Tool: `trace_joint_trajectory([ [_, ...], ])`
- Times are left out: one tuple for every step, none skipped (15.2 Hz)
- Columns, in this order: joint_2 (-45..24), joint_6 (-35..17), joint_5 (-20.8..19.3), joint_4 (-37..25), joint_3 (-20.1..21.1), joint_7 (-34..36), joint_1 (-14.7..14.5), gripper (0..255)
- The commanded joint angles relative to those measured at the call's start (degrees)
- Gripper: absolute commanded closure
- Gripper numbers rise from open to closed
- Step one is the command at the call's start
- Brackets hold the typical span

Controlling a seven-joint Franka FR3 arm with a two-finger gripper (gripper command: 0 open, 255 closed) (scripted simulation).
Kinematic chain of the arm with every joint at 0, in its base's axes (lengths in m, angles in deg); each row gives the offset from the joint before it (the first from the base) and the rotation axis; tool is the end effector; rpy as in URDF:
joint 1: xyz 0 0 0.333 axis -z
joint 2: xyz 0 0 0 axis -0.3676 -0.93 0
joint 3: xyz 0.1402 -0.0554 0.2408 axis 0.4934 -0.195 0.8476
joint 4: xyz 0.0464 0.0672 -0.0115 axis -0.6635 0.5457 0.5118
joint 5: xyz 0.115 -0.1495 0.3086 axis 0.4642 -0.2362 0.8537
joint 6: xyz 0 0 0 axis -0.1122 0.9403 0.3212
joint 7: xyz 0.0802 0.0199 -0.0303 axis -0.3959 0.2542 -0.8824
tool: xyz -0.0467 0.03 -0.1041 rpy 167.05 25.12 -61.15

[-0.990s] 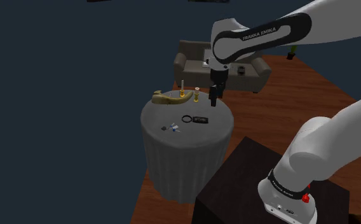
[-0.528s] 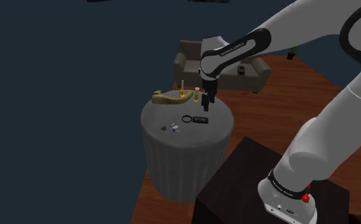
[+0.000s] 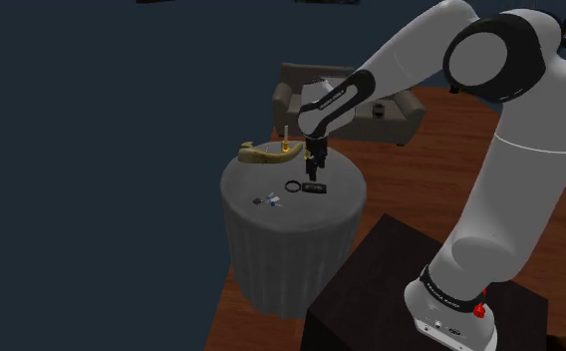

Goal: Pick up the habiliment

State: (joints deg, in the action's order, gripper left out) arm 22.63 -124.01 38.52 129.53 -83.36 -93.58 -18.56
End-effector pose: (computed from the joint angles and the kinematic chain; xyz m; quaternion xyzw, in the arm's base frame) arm 0.4926 -0.1037 0.2760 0.9886 0.1316 -0.0720 0.0077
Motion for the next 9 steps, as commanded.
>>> trace_joint_trajectory([
  [-4.70,-1.49,0.02,-3.23,-0.23,-1.13,0.53,0],
  [-6.93,-2.16,0.03,-4.78,-0.26,-1.53,0.75,0],
  [-9.16,-2.76,0.04,-6.40,-0.28,-1.92,0.98,0],
  [-11.40,-3.30,0.05,-8.09,-0.29,-2.29,1.21,0],
  [-13.63,-3.76,0.05,-9.86,-0.29,-2.65,1.45,0],
  [-15.87,-4.15,0.05,-11.70,-0.28,-2.99,1.70,0],
  [-18.11,-4.47,0.03,-13.63,-0.26,-3.32,1.96,0],
  [-20.36,-4.72,0.02,-15.63,-0.24,-3.63,2.23,0],
  [-22.62,-4.90,-0.01,-17.72,-0.21,-3.93,2.50,0],
])
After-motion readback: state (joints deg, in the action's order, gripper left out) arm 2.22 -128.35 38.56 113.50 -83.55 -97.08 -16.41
